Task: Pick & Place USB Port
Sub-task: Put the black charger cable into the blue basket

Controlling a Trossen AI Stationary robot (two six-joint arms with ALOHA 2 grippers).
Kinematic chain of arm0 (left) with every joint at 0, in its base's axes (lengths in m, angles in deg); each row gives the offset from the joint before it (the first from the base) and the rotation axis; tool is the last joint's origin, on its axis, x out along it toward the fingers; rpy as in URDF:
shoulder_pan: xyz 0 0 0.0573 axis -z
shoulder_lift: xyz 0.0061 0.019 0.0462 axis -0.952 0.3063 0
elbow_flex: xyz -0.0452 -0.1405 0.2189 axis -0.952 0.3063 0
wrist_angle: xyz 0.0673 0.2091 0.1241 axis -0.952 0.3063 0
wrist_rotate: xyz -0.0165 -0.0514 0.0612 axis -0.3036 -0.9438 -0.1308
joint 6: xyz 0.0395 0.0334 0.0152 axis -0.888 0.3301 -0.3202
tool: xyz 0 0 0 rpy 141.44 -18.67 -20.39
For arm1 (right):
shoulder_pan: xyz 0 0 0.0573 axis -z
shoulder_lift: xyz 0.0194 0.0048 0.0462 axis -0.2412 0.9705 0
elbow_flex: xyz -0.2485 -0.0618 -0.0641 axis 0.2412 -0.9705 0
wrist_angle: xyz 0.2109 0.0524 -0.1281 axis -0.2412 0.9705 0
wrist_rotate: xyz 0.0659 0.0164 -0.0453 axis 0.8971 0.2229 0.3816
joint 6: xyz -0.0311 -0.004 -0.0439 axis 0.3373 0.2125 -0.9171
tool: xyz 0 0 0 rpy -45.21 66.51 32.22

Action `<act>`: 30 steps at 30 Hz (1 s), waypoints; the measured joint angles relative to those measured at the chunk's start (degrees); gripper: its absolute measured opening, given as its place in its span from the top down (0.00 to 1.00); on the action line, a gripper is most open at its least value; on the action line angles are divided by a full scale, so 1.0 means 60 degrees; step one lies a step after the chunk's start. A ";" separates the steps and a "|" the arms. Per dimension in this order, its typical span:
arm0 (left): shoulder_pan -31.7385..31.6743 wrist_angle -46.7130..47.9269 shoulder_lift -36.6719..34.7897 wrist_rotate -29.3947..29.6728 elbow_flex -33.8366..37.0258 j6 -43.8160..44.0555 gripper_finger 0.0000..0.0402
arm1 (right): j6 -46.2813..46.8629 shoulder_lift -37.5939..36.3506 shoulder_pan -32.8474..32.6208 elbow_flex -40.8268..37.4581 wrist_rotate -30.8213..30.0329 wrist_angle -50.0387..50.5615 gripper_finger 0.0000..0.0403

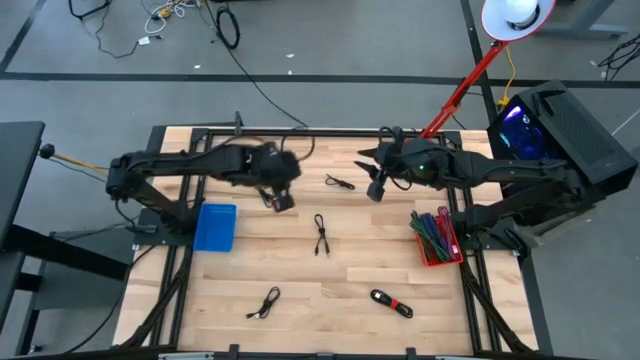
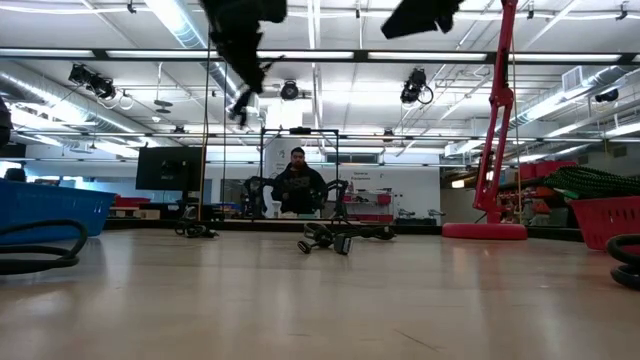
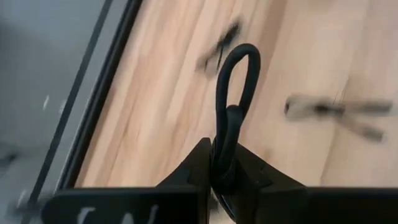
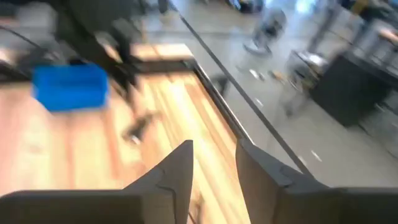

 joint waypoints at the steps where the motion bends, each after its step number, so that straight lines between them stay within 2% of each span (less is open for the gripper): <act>1: 0.0250 0.0419 -0.0047 0.0318 0.0001 0.0410 0.92 | 0.0141 -0.0025 0.0000 -0.0008 -0.0271 0.0269 0.70; 4: 0.1047 0.1740 -0.0225 0.1176 -0.0006 0.1919 0.92 | 0.0461 -0.0149 0.0000 -0.0270 -0.0847 0.0615 0.71; 8: 0.2199 0.3536 -0.0433 0.2434 -0.0006 0.4456 0.92 | 0.0461 -0.0225 0.0004 -0.0928 -0.0876 0.0377 0.72; 13: 0.3421 0.5507 -0.0777 0.2679 0.0351 0.7899 0.92 | 0.0761 -0.0379 -0.0035 -0.1710 -0.0689 -0.0134 0.73; 17: 0.4148 0.5650 -0.1414 0.2100 0.1570 0.9927 0.92 | 0.0808 -0.0534 -0.0120 -0.2434 -0.0385 -0.0946 0.73; 22: 0.4525 0.5373 -0.2341 0.0961 0.3591 1.2247 0.92 | 0.0785 -0.0619 -0.0197 -0.3296 0.0145 -0.1984 0.73; 25: 0.4630 0.4820 -0.2905 0.0080 0.4633 1.3155 0.92 | 0.0835 -0.0630 -0.0227 -0.3706 0.0219 -0.2732 0.73; 30: 0.4635 0.4330 -0.3660 -0.0723 0.5993 1.4231 0.92 | 0.1044 -0.0626 -0.0233 -0.4170 0.0404 -0.3277 0.73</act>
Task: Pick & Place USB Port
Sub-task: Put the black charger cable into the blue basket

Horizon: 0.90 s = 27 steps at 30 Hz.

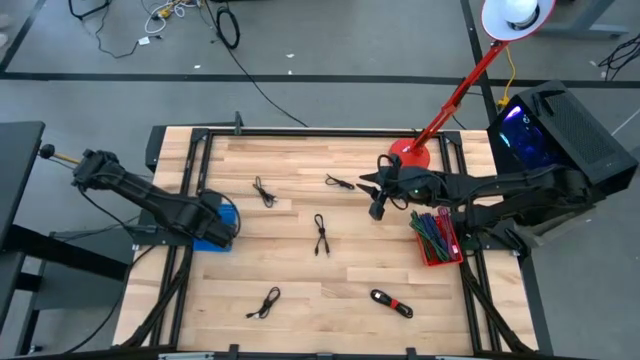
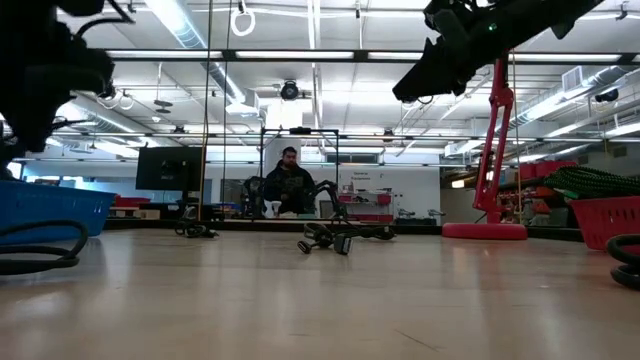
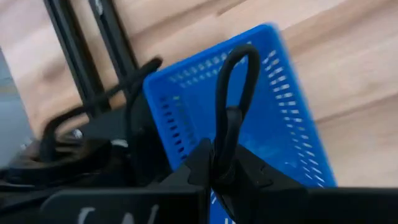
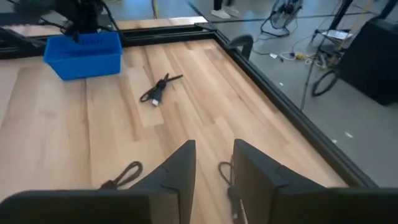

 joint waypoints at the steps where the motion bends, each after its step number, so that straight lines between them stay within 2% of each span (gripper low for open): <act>1: 0.0000 -0.0132 -0.0127 -0.0096 0.0222 0.0133 0.92 | 0.0032 0.0000 0.0000 -0.0106 0.0064 -0.0155 0.73; 4: -0.0064 -0.0555 -0.0394 -0.0512 0.0722 0.0406 0.92 | 0.0089 0.0004 0.0000 -0.0316 0.0069 -0.0517 0.73; 16: -0.0599 -0.0641 -0.0376 -0.0782 0.0659 0.0285 0.92 | 0.0196 0.0004 0.0000 -0.0374 0.0065 -0.0552 0.73; 23: -0.0616 -0.0645 -0.0374 -0.0710 0.0659 0.0291 0.73 | 0.0196 0.0004 0.0000 -0.0374 0.0065 -0.0549 0.73; 27: -0.0616 -0.0635 -0.0372 -0.0602 0.0659 0.0384 0.67 | 0.0196 0.0004 0.0000 -0.0374 0.0065 -0.0549 0.73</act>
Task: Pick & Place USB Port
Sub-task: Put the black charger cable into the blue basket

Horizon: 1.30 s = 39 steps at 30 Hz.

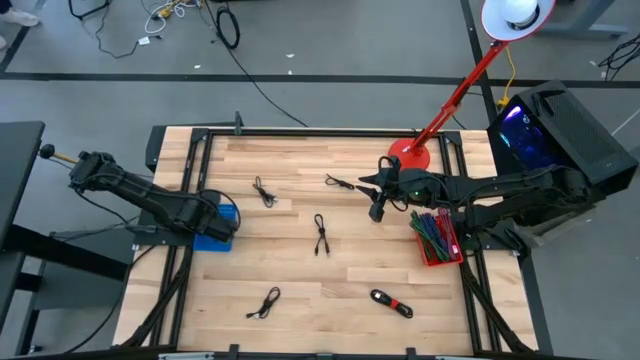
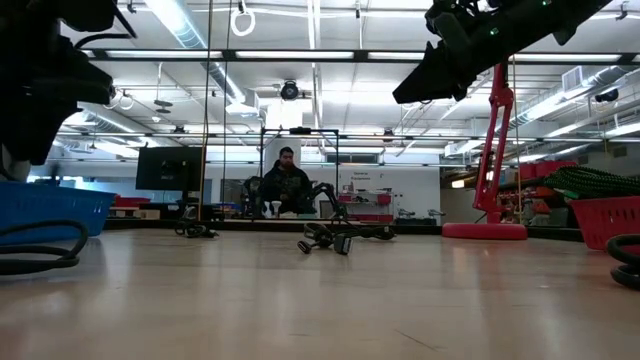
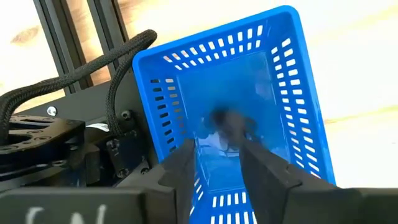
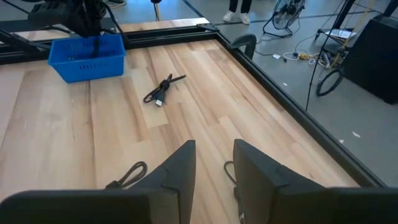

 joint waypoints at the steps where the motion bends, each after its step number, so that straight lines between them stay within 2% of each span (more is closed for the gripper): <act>1: 0.0000 0.0010 0.0000 0.0058 0.0000 0.0077 0.66 | -0.0001 0.0000 0.0000 0.0000 0.0000 0.0004 0.73; 6: 0.0000 0.0161 0.0000 0.0680 0.0000 0.0398 0.63 | -0.0004 0.0000 0.0000 0.0000 -0.0003 0.0004 0.73; 10: 0.0011 0.0134 0.0002 0.2532 0.0000 0.0348 0.62 | -0.0004 0.0001 0.0000 0.0000 0.0000 0.0008 0.73; 13: -0.0121 0.0068 0.0002 0.3311 0.0000 0.0304 0.62 | 0.0085 0.0004 0.0000 0.0000 -0.0003 0.0084 0.73; 18: -0.0720 -0.0565 0.0000 0.3960 0.0000 -0.0781 0.62 | 0.0175 0.0004 0.0000 0.0000 -0.0007 0.0085 0.73; 20: -0.1040 -0.1494 0.0000 0.4094 0.0000 -0.2043 0.62 | 0.0182 0.0004 0.0000 0.0000 -0.0011 -0.0014 0.73; 27: -0.2327 -0.4820 0.0004 0.3872 -0.0004 -0.8023 0.62 | 0.0221 0.0007 0.0000 0.0000 -0.0018 -0.0214 0.73; 34: -0.3780 -0.5366 0.0004 0.2058 -0.0004 -1.2843 0.63 | 0.0470 0.0011 0.0000 0.0004 -0.0021 -0.0184 0.73; 39: -0.4473 -0.5350 0.0004 0.1420 -0.0004 -1.6370 0.66 | 0.0471 0.0011 0.0000 0.0004 -0.0025 -0.0413 0.73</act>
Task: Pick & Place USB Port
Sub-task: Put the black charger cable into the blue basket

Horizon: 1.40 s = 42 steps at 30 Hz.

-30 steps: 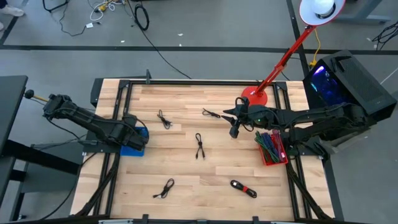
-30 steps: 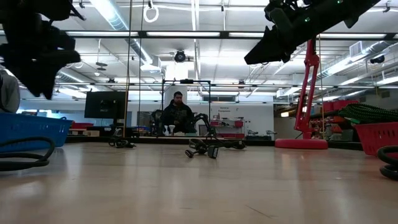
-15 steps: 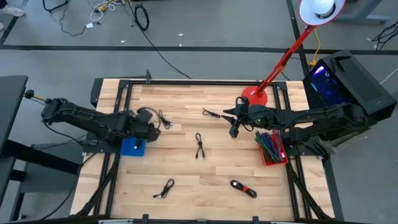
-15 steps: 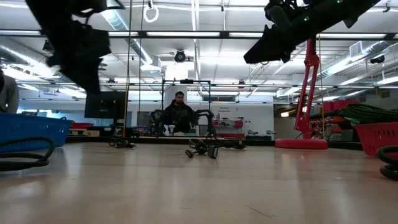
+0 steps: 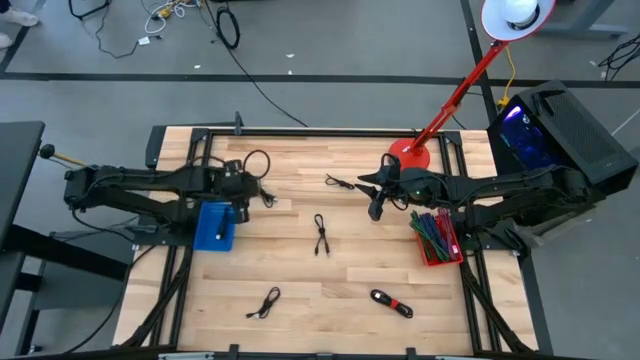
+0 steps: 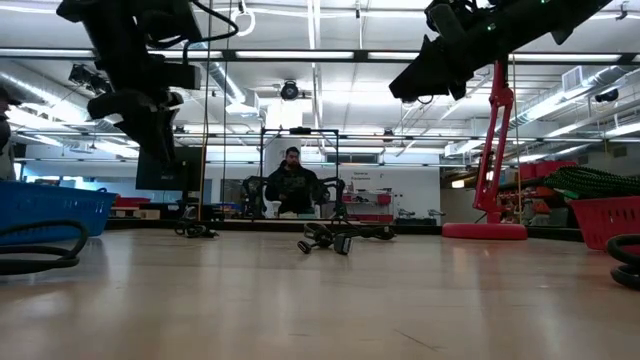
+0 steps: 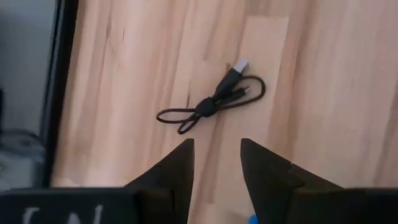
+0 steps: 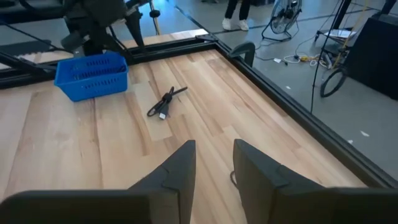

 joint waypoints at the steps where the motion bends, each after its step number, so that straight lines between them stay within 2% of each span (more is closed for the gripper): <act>1: -0.0099 -0.0005 0.0000 -0.0006 0.0000 -0.0455 0.67 | 0.0010 0.0000 0.0000 0.0000 0.0000 -0.0026 0.73; 6: -0.0662 -0.0022 0.0263 -0.0432 -0.0011 -0.1599 0.68 | 0.0279 0.0000 0.0000 0.0000 -0.0005 -0.0057 0.73; 10: -0.0838 -0.0303 0.1117 -0.0961 -0.0015 -0.2637 0.69 | 0.0419 0.0000 0.0000 0.0000 -0.0007 -0.0147 0.73; 14: -0.0838 -0.0683 0.2314 -0.0773 -0.0015 -0.3991 0.69 | 0.0595 0.0000 0.0000 0.0004 0.0003 -0.0353 0.73; 18: -0.0898 -0.1315 0.3368 -0.0047 -0.0011 -0.4454 0.69 | 0.0750 0.0000 0.0000 0.0004 0.0000 -0.0349 0.73; 24: -0.1047 -0.2147 0.4273 -0.0223 -0.0011 -0.5416 0.69 | 0.0750 0.0033 0.0000 0.0004 -0.0002 -0.0344 0.73; 34: -0.1046 -0.2625 0.4484 0.0713 -0.0011 -0.5709 0.69 | 0.0716 0.0682 0.0001 0.0015 -0.0004 -0.0568 0.73; 42: -0.1352 -0.2966 0.4485 -0.0448 -0.0011 -0.5832 0.69 | 0.0519 0.1285 0.0003 0.0007 0.0015 -0.1093 0.73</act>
